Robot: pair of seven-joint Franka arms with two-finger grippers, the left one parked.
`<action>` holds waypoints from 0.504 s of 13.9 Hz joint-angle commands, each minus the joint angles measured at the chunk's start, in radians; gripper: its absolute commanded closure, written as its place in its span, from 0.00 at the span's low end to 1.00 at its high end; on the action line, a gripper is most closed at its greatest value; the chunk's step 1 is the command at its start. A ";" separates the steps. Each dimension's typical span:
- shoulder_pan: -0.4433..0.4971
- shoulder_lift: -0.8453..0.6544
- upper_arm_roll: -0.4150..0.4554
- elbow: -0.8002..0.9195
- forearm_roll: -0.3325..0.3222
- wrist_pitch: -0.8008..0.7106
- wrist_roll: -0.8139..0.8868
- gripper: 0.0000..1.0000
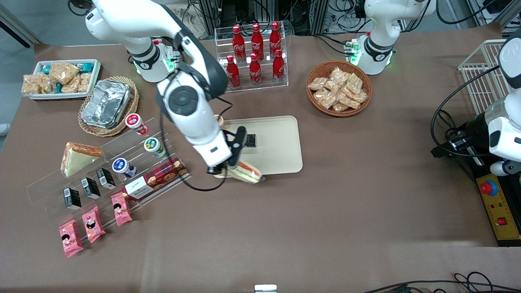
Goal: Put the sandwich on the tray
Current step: 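Carry the sandwich over to the cream tray with the right gripper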
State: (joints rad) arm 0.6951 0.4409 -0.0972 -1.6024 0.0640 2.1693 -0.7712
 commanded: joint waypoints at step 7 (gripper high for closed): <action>0.096 0.151 -0.006 -0.056 0.017 0.177 -0.083 1.00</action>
State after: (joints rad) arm 0.7823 0.5907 -0.0962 -1.6149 0.0641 2.2946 -0.8177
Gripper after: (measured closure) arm 0.806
